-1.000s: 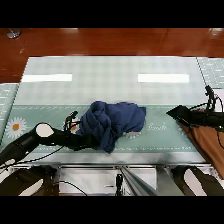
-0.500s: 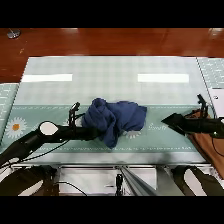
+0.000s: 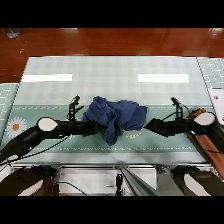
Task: Fold the shirts.
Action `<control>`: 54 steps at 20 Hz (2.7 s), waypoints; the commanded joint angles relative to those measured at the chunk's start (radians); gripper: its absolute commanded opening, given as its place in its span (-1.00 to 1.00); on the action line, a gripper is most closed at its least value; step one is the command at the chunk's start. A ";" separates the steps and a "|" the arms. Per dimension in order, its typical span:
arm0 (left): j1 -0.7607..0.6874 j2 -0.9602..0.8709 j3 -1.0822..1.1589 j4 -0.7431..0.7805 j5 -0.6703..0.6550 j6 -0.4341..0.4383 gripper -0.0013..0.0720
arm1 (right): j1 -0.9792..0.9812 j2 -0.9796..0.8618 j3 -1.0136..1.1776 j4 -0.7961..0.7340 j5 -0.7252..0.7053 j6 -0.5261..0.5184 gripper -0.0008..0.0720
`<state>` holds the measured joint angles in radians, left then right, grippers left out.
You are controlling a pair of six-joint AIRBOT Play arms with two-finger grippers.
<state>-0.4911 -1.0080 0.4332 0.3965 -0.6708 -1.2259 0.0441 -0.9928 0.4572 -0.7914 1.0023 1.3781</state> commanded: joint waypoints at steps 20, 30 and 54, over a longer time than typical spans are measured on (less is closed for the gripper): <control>0.500 0.061 0.684 -0.012 -0.132 0.040 -0.90 | -0.044 -0.385 1.445 -0.158 0.328 0.082 -0.89; 0.906 0.205 1.144 0.315 -0.422 -0.147 -0.90 | -0.089 0.129 1.541 -0.460 0.386 0.061 -0.89; 0.607 0.473 -0.205 0.271 -0.066 -0.320 -0.90 | -0.089 0.020 0.591 -0.334 0.087 0.029 -0.89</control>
<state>0.1390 -0.4534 0.2913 0.7719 -1.0241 -1.5494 -0.0444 -0.8288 1.0676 -1.2156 1.2407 1.4498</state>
